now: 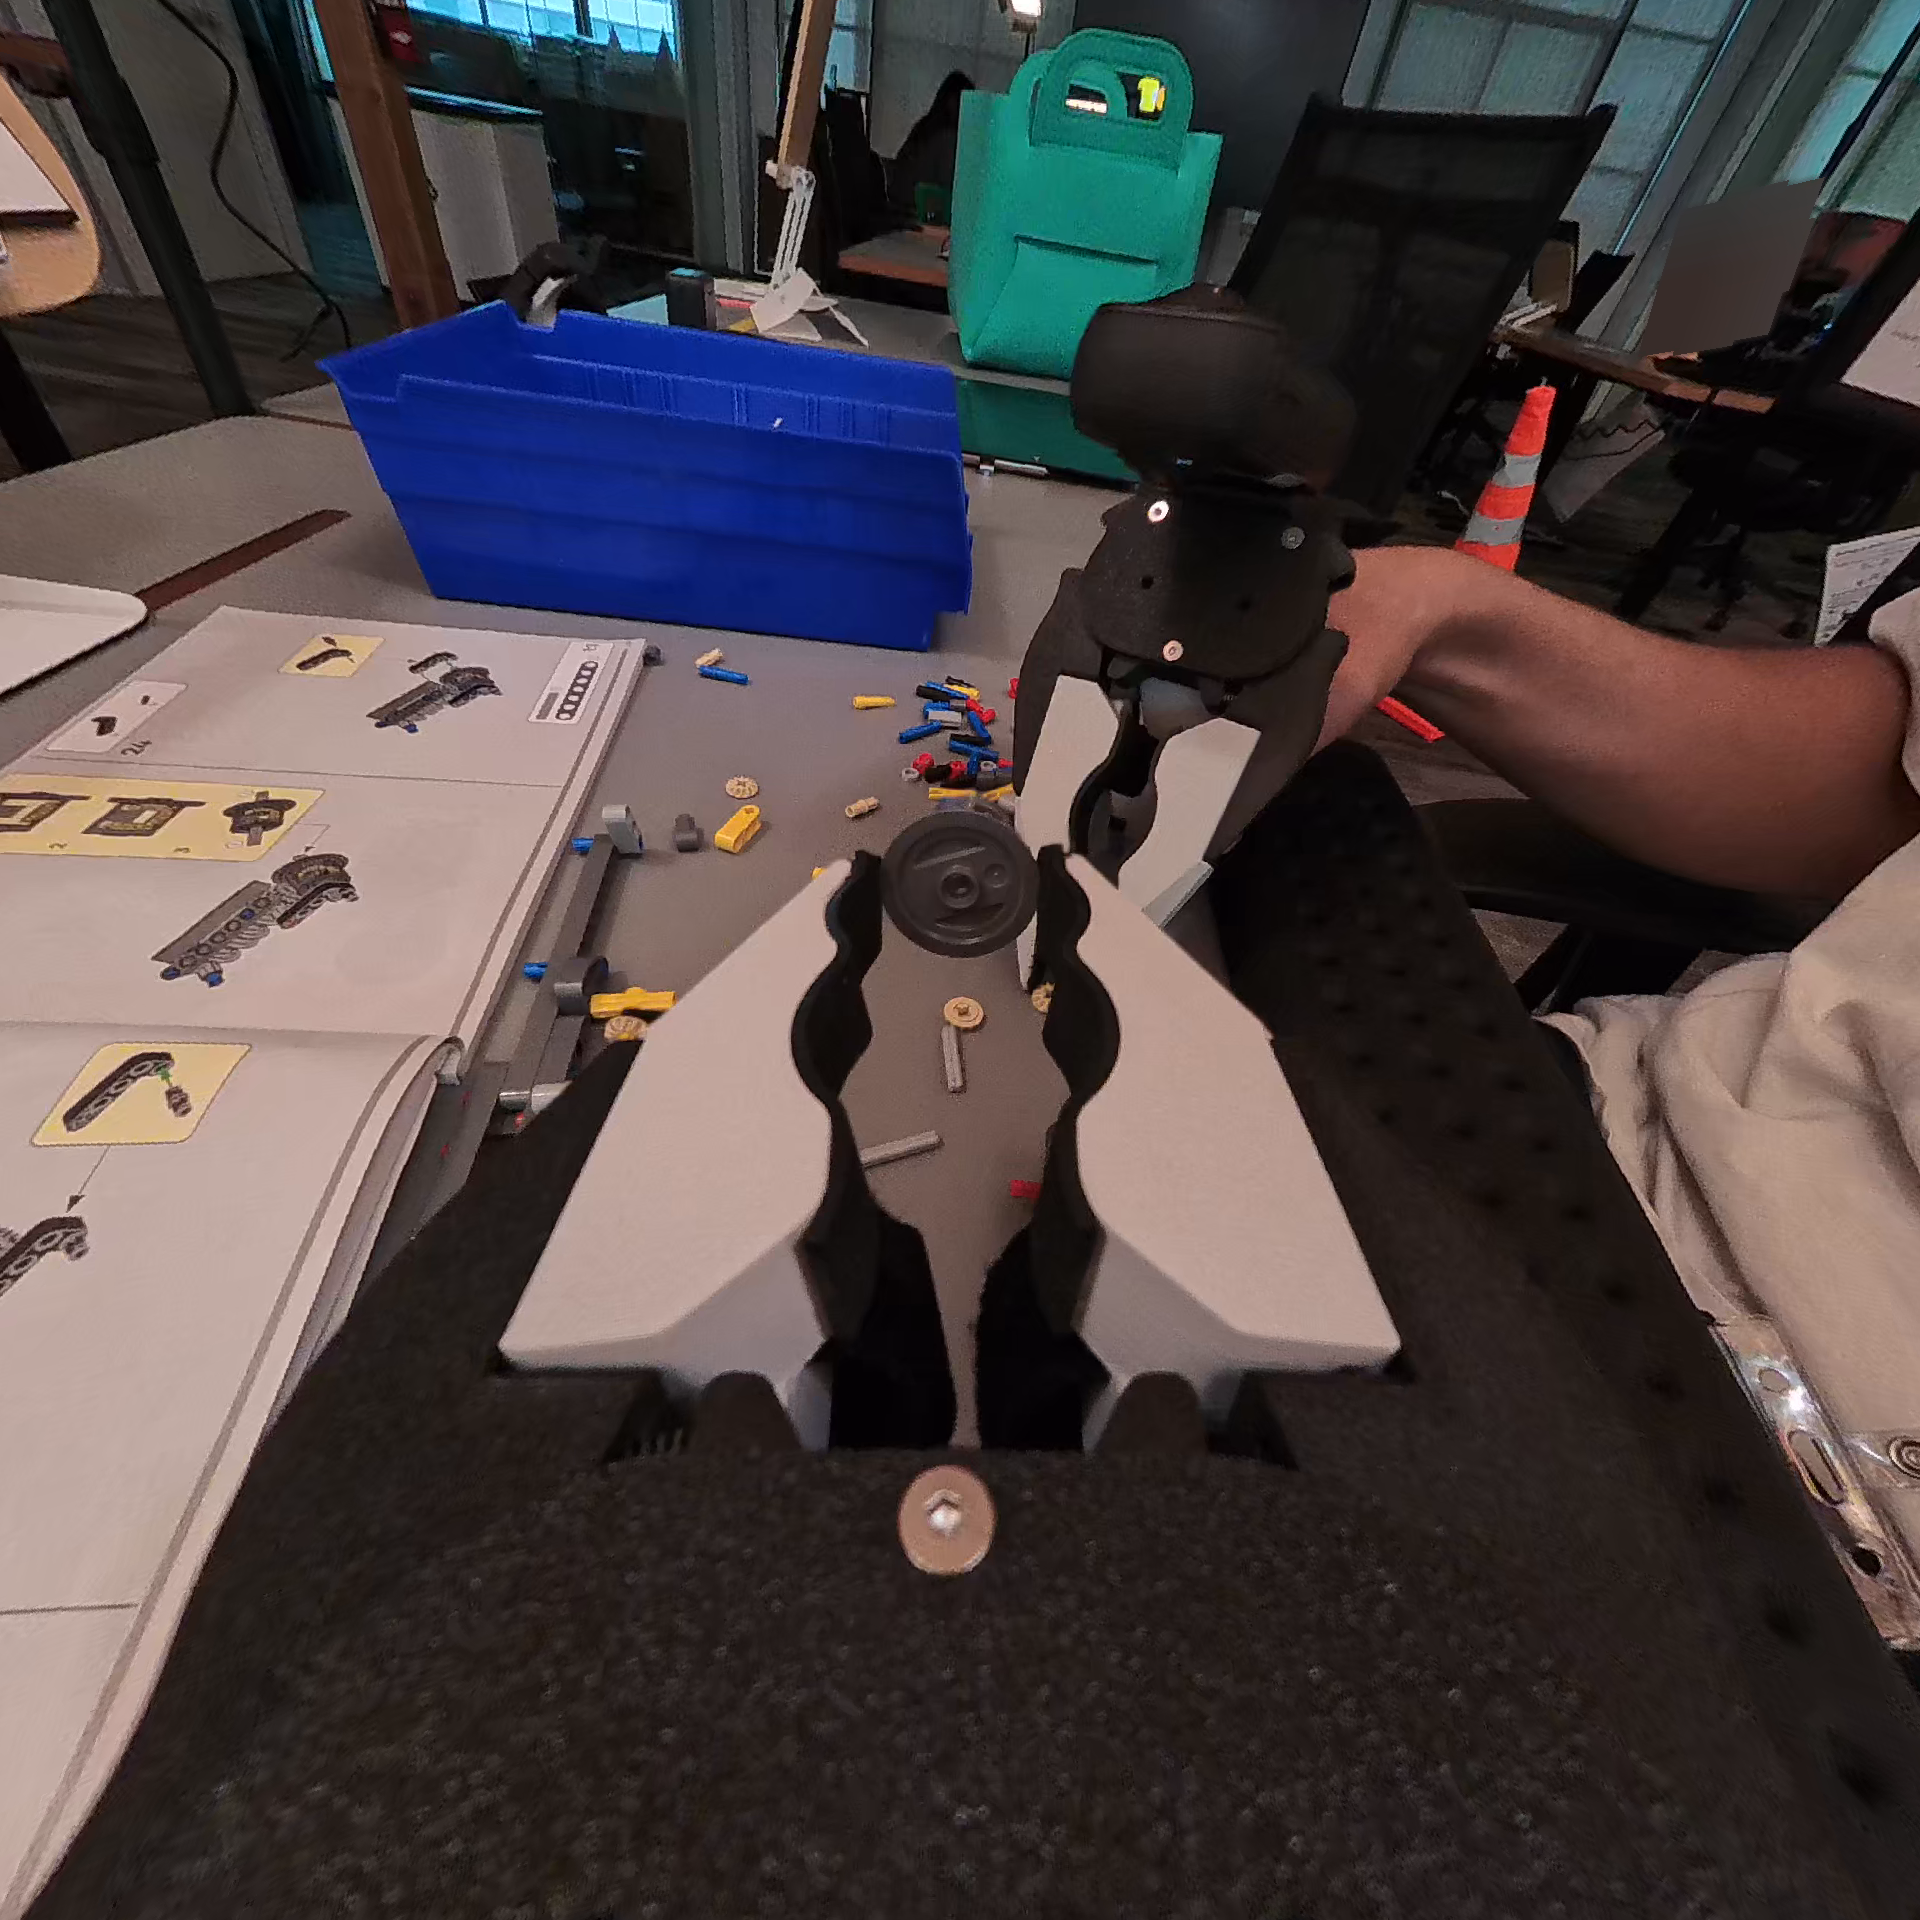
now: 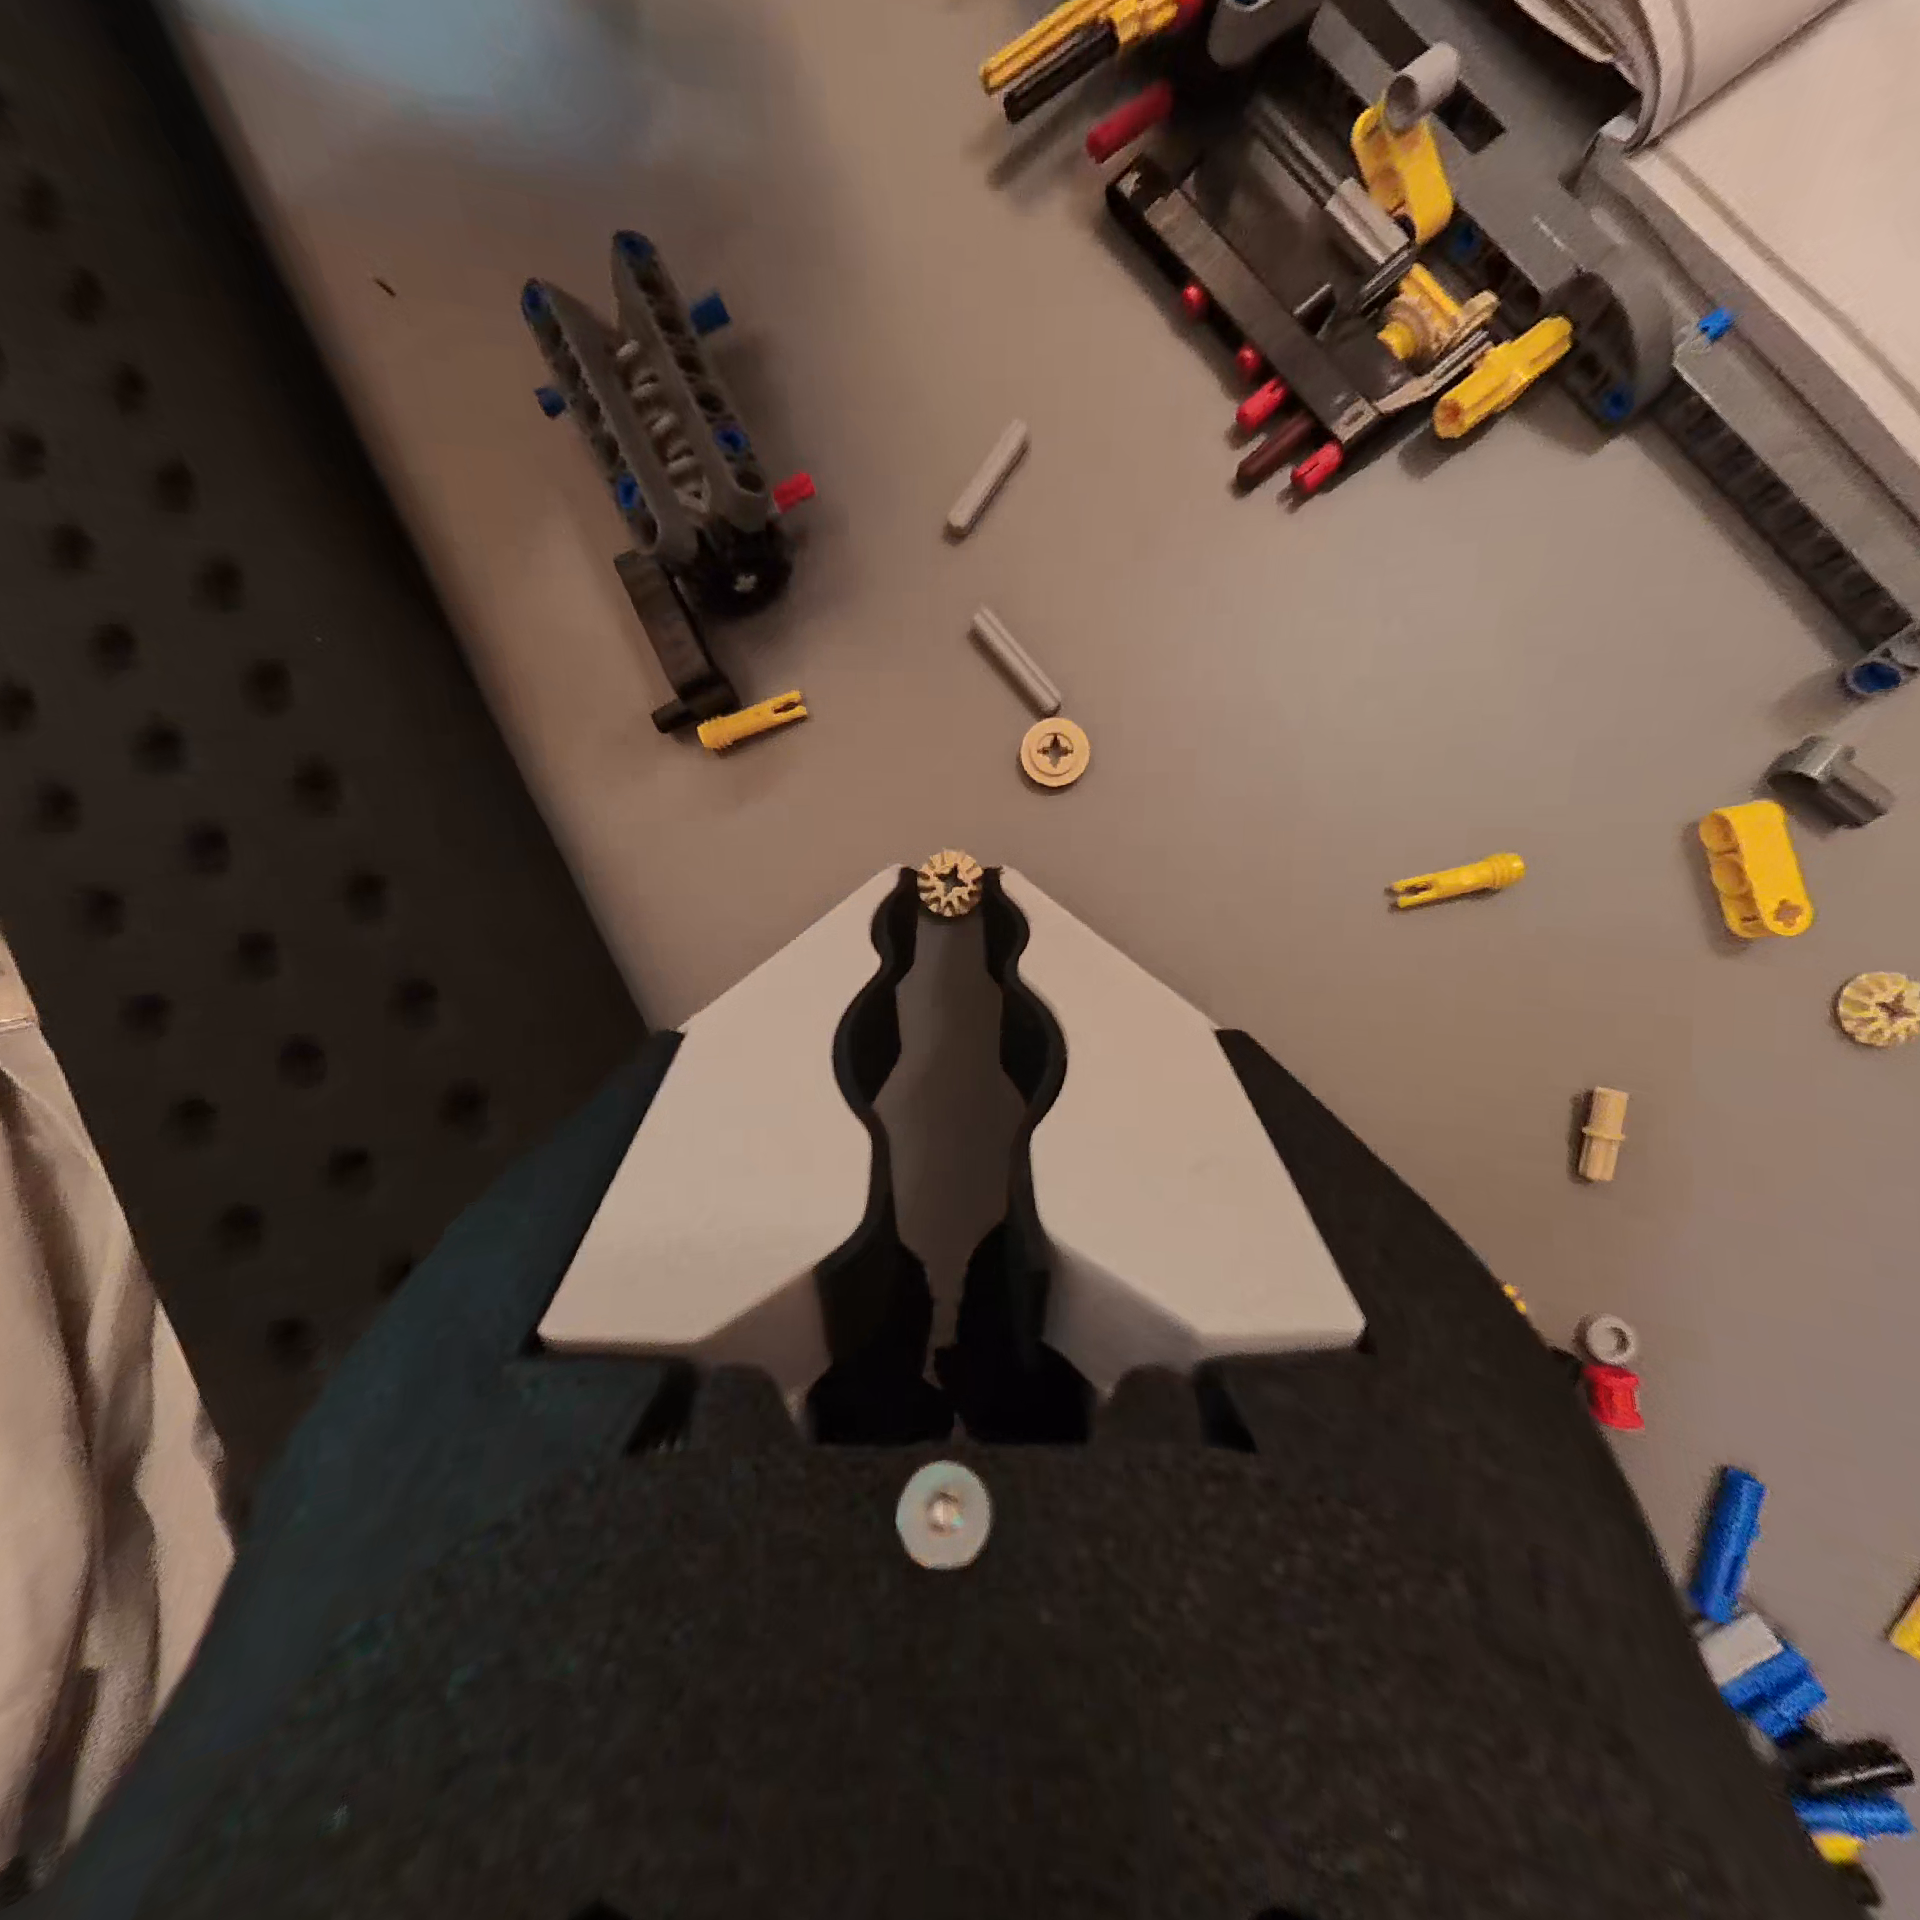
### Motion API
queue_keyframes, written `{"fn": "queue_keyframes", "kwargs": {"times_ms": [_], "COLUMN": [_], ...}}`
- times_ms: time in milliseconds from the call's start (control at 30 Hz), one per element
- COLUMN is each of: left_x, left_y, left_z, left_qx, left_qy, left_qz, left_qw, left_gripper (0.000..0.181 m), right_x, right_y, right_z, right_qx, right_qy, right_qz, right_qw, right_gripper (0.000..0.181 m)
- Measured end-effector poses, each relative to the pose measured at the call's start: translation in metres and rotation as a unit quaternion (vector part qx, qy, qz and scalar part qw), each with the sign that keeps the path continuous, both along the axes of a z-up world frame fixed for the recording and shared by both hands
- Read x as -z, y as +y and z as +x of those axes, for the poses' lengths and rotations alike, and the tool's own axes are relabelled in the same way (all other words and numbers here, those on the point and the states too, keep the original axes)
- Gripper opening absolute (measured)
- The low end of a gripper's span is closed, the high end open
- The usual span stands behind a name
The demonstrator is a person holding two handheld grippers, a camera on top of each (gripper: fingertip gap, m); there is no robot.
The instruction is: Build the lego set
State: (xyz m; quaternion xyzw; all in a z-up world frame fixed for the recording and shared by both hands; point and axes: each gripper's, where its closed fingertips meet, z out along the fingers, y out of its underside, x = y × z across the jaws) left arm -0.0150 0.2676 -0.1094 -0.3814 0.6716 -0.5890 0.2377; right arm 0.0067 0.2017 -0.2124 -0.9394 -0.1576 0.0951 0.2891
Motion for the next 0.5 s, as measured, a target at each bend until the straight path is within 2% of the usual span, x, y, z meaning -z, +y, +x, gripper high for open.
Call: {"fn": "queue_keyframes", "kwargs": {"times_ms": [167,267,367,433,500], "left_x": [0.004,0.006,0.004,-0.001,-0.003], "left_y": [-0.003,-0.004,-0.007,-0.013,-0.022], "left_z": [-0.001,-0.001,-0.004,-0.009,-0.016], "left_qx": [0.008,0.012,0.022,0.043,0.072], "left_qy": [0.009,0.012,0.009,0.001,-0.003], "left_qz": [0.001,0.005,0.002,-0.005,-0.007], "left_qw": [1.000,1.000,1.000,0.999,0.997], "left_gripper": [0.029,0.029,0.029,0.029,0.029], "right_x": [0.000,-0.010,-0.042,-0.079,-0.102], "right_y": [-0.002,-0.001,0.011,0.024,0.033], "right_z": [0.000,-0.002,-0.010,-0.029,-0.038], "right_qx": [-0.003,-0.001,-0.002,-0.011,-0.013], "right_qy": [-0.010,0.006,0.057,0.149,0.223], "right_qz": [-0.004,0.013,0.084,0.167,0.209], "right_qw": [1.000,1.000,0.995,0.975,0.952], "right_gripper": [0.013,0.017,0.022,0.025,0.029]}}
